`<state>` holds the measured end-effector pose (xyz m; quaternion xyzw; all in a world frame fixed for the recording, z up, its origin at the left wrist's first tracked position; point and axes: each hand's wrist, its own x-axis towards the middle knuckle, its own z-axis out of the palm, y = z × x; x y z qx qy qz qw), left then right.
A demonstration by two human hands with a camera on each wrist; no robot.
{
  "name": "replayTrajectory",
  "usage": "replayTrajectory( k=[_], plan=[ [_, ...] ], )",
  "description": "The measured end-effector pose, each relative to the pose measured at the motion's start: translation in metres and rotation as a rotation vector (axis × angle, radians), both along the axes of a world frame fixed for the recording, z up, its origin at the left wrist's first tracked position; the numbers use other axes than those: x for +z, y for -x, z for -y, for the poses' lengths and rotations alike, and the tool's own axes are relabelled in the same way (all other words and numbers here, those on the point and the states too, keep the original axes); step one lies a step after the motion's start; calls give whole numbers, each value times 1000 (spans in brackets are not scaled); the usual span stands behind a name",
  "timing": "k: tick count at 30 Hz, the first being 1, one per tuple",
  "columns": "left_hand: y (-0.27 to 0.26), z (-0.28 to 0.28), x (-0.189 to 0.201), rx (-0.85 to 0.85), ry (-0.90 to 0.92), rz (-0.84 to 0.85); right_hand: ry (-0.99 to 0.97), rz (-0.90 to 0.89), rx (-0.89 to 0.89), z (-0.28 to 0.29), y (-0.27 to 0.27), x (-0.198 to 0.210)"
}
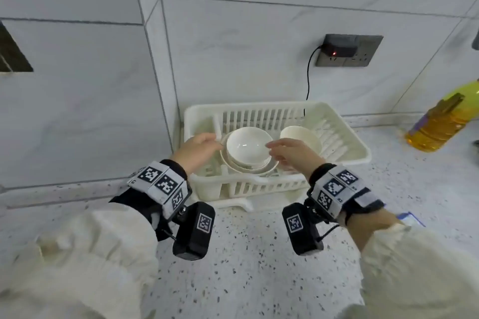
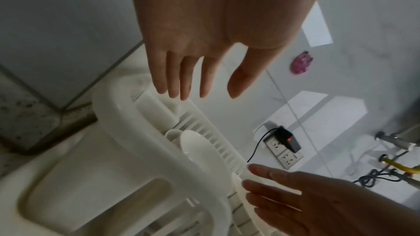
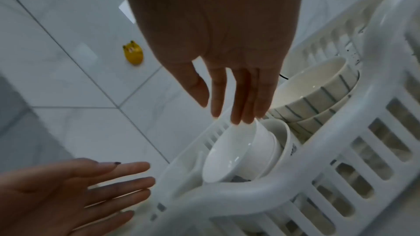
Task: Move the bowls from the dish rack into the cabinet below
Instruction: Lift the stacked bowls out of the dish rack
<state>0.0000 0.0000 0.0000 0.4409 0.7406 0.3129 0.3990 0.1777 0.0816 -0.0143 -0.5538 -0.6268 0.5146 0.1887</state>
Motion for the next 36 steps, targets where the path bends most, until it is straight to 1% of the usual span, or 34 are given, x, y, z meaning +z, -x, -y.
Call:
replayTrajectory(
  k=[2,4,6,8,11,13,15,19,22,23,24,25,28,29,31,33,36],
  plan=[
    [6,-12,-11,28,11,29,-47,69,-61,-15,9,-9],
    [11,-27,-23,56,49,61,-34,136,-122,-29,18,-20],
    [11,-41,-32,58,99,57,-22,260,-162,-40,24,-32],
    [10,-53,-39,18,148,26,-25,387,-183,-48,28,-40],
    [6,-67,-49,-3,208,94,-22,440,-171,-57,29,-46],
    [4,-73,-54,-14,222,137,-40,511,-106,-58,31,-47],
    [3,-76,-61,-15,230,148,-79,607,-57,-57,35,-47],
    [4,-79,-67,-20,246,161,-181,749,-30,-50,36,-48],
    [5,-80,-71,-20,253,177,-161,818,6,-43,34,-49],
    [6,-81,-72,-17,255,187,-131,810,0,-42,34,-49],
    [6,-81,-73,-14,258,203,-63,753,-21,-41,34,-50],
    [6,-82,-74,-7,264,217,28,650,-53,-42,36,-49],
    [6,-83,-74,8,268,257,379,202,-234,-46,39,-48],
    [7,-83,-75,12,264,266,431,126,-275,-46,39,-48],
    [8,-83,-78,29,241,309,431,120,-286,-47,38,-48],
    [8,-82,-77,24,215,335,360,131,-284,-45,38,-47],
    [9,-79,-79,32,189,309,260,161,-243,-42,33,-47]
  ],
)
